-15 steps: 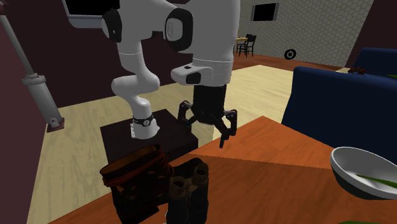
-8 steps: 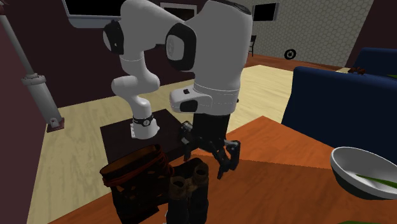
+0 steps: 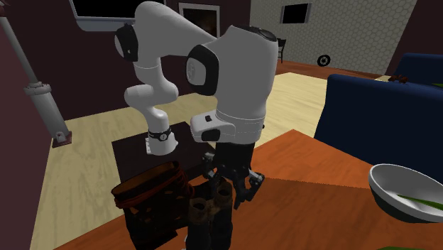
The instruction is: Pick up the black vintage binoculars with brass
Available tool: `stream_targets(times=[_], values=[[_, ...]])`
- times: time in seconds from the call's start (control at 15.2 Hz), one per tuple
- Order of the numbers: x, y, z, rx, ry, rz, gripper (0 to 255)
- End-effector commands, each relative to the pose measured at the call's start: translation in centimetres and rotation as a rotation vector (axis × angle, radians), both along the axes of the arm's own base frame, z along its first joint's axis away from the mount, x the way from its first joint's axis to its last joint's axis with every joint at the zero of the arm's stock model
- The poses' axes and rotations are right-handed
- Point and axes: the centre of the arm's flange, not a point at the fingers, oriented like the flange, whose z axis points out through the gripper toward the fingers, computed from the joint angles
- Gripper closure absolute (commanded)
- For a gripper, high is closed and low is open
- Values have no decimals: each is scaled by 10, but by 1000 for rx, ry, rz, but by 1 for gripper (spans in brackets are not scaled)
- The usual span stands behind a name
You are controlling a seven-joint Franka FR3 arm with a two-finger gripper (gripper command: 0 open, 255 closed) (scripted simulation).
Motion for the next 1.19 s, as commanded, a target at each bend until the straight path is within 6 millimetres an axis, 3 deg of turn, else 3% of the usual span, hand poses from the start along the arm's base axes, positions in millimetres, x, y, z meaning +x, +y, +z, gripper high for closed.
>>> stream_targets(times=[0.0,0.46,1.12], values=[[0,0,-1,0,1,0,255],[0,1,-1,0,1,0,255],[0,1,52,0,1,0,255]])
